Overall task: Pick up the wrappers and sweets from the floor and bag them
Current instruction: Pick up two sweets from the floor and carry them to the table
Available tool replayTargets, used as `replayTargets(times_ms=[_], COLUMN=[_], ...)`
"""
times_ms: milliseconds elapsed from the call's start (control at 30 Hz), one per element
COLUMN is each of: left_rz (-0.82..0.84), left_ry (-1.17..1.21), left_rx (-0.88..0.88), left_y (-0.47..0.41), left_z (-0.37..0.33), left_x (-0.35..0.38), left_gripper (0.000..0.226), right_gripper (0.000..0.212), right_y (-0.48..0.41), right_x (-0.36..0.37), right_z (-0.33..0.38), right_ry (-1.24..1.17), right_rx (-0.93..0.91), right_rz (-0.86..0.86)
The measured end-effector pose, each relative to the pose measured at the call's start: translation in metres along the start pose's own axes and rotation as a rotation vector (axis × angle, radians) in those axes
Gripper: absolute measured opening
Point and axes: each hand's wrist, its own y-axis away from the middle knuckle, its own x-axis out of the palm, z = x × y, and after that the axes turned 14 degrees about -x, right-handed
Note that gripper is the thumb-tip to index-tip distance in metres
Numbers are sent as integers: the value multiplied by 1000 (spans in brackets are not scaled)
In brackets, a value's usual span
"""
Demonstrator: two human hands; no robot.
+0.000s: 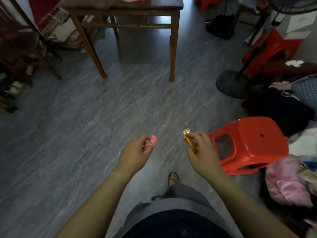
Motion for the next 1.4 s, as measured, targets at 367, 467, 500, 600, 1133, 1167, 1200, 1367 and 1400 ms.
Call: replayTargets(times_ms=[367,467,500,600,1133,1167,1200,1367,1400], left_rz=[-139,-184,-191,-209,-335,-340,-337,-284,-277], left_ry=[24,43,47,10,-31,-27,-16,4,0], left_rx=[-177,-179,-171,-152,-88,-88,-87,-41,-19], left_y=[-236,-319,-349,-437,-827,-849,-871,-958,-972], left_z=[-46,-49,-52,-70,-172,-181,-189,-229,-235], left_x=[-78,-105,-117,-162,-289,-296,-303,-336,-342], left_gripper=[30,36,37,37,34,32,31,32,32], right_gripper=[28,28,29,29,30,30,30,29,29], right_y=[-288,-372,-405,-505,-911,-943,-975,-1104,-1123], right_x=[44,74,81,88,126,124,121,112,114], right_z=[-43,-55,-57,-56,-129,-134,-137,-147,-150], right_ry=[-109,-145,-144,-139,-191,-171,-148,-103,-108], right_rx=[-158,-197,-208,-196,-210,-227,-247,-246,-226], right_rz=[173,231,226,166,57,38,18,3,-5])
